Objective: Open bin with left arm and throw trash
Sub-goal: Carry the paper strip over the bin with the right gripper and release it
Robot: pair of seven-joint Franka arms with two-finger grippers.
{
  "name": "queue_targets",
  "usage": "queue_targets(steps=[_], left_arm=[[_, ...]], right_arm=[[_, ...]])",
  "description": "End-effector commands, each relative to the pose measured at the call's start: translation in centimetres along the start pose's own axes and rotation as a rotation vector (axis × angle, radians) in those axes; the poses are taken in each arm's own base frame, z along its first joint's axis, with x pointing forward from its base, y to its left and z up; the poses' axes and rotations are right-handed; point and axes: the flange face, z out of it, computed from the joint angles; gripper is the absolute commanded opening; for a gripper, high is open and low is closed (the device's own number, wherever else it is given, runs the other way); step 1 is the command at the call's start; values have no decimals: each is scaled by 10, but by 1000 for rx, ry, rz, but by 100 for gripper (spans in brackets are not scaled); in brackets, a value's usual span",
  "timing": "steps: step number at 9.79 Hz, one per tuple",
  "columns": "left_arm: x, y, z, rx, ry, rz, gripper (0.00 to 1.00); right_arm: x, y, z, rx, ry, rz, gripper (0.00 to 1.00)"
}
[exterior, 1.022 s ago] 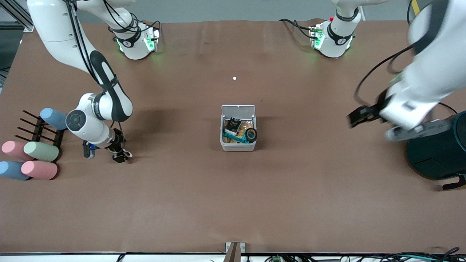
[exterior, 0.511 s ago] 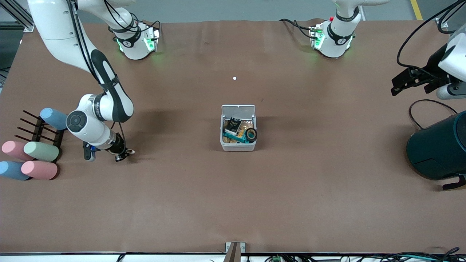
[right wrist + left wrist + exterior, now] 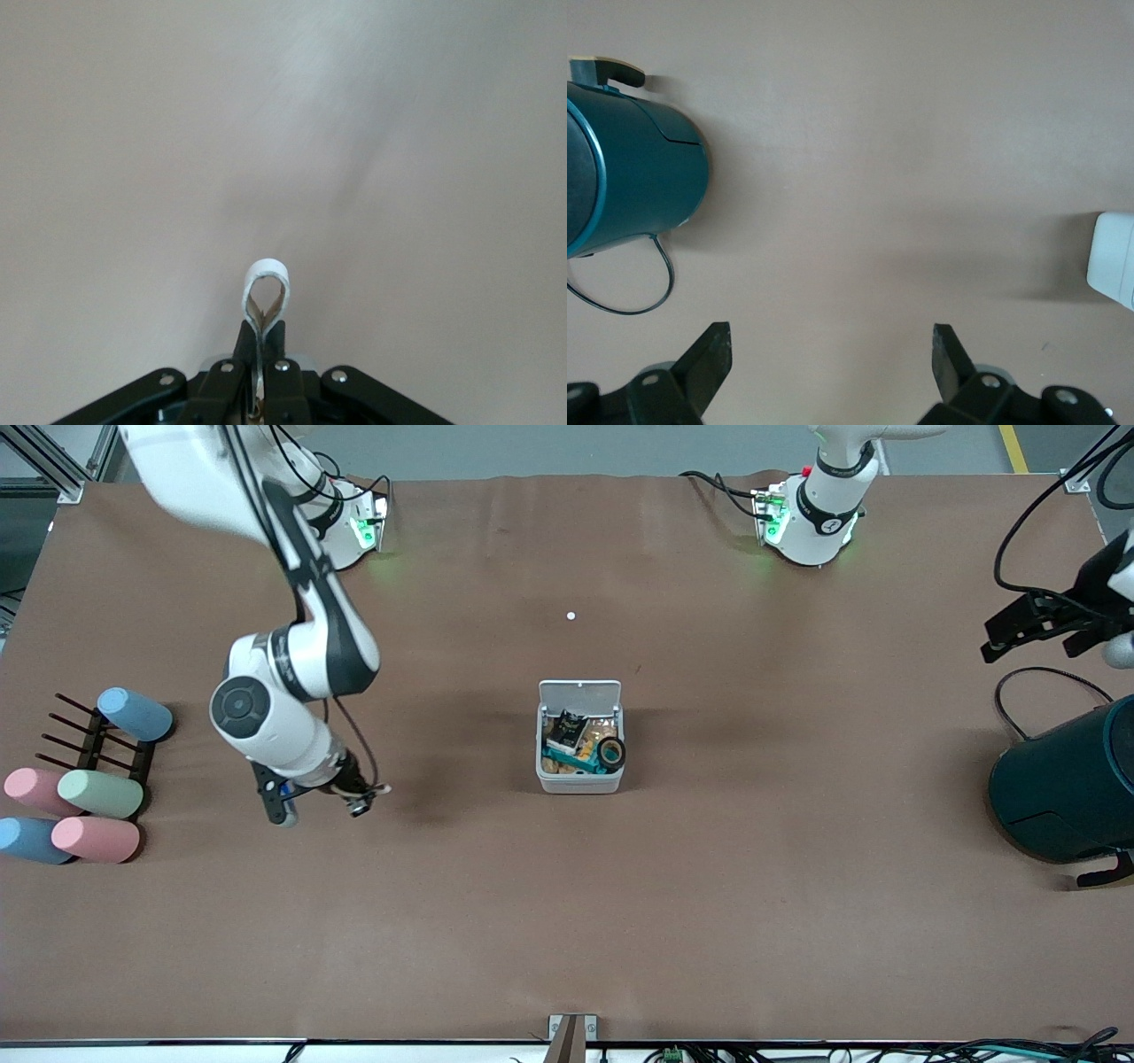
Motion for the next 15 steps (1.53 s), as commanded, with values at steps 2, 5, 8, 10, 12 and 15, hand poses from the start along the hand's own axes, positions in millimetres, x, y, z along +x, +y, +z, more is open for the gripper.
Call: queue_targets(steps=[2,5,8,10,12,15], left_arm=[[13,4,1,-12,-11,-16,100],[12,11,0,-11,-9,-11,100],[12,10,0,-11,-9,-14,100],[12,12,0,-11,-9,-11,100],[12,11,-1,-12,-7,-11,100],[12,12,0,-11,-9,-10,100]], right_arm=[[-142,-45,-47,52,22,-74,0],[-240,-63,-4,44,26,-124,0],[-270,-57,14,22,17,-145,1],[-295,-49,27,4,17,-177,1],[-312,-43,30,-2,17,-190,1],[-315,-40,44,-24,24,-195,11]])
